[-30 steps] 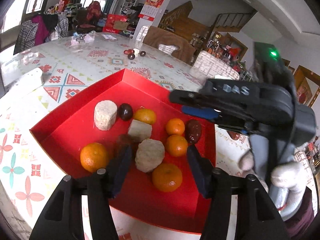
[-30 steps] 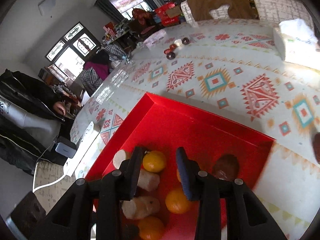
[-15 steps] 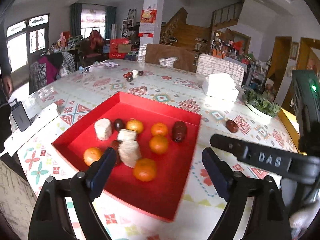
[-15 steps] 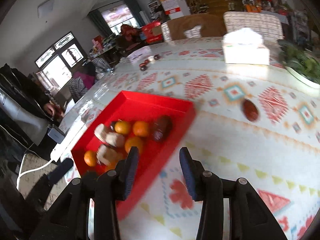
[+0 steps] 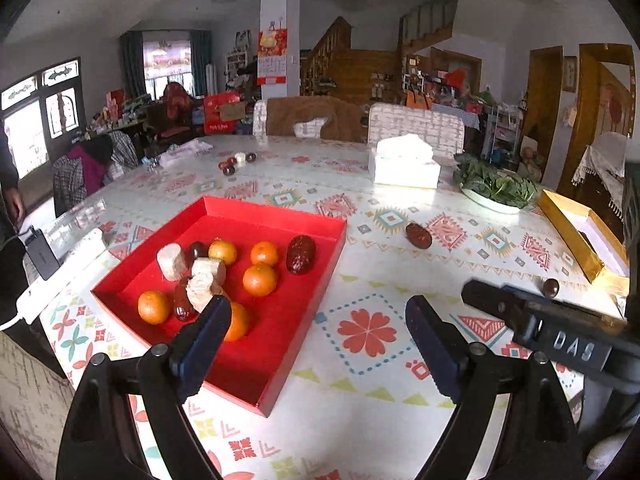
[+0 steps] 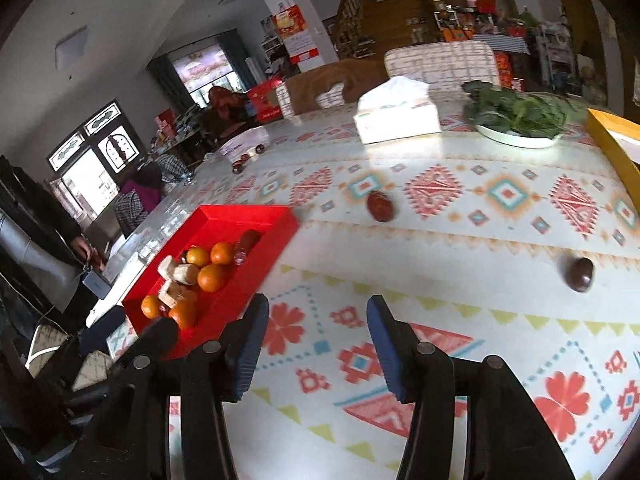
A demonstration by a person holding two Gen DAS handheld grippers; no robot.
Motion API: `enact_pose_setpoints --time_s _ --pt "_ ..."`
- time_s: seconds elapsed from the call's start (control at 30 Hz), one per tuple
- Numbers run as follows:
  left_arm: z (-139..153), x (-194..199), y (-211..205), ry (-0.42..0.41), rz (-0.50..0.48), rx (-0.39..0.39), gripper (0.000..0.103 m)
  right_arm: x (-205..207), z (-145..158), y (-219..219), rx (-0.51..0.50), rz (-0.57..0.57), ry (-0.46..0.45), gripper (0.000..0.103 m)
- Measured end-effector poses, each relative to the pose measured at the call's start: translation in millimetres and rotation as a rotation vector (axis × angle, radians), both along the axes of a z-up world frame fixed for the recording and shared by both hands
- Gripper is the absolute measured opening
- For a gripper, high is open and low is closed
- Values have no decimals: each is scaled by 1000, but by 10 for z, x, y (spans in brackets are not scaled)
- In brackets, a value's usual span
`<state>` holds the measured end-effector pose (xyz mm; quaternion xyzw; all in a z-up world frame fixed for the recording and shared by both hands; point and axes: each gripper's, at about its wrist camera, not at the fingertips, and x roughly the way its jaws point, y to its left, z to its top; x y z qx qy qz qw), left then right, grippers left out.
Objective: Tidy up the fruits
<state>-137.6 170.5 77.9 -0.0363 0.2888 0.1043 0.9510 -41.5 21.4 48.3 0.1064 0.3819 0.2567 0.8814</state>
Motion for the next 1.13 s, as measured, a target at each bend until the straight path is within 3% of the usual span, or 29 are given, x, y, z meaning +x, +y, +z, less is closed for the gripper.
enact_pose_setpoints --time_s 0.1,0.17,0.33,0.47,0.67,0.93,1.13 --pt "100 -107 -49 -75 61 50 92 -56 -55 -72 -14 -4 2 57" --pt "192 -237 -60 -148 121 84 103 -118 -78 -67 -22 9 0 57" --pt "282 -504 -10 -275 218 133 103 -313 -72 125 -55 82 -36 58" --pt "267 -482 115 -213 179 51 103 -454 -60 332 -76 139 -61 67" --pt "147 -420 255 -148 206 1 103 -595 -46 560 -190 123 -124 71" --pt "41 -460 405 -124 245 -4 103 -653 -38 740 -352 59 -212 71" --pt "42 -442 367 -109 227 10 103 -646 8 701 -370 24 -236 76"
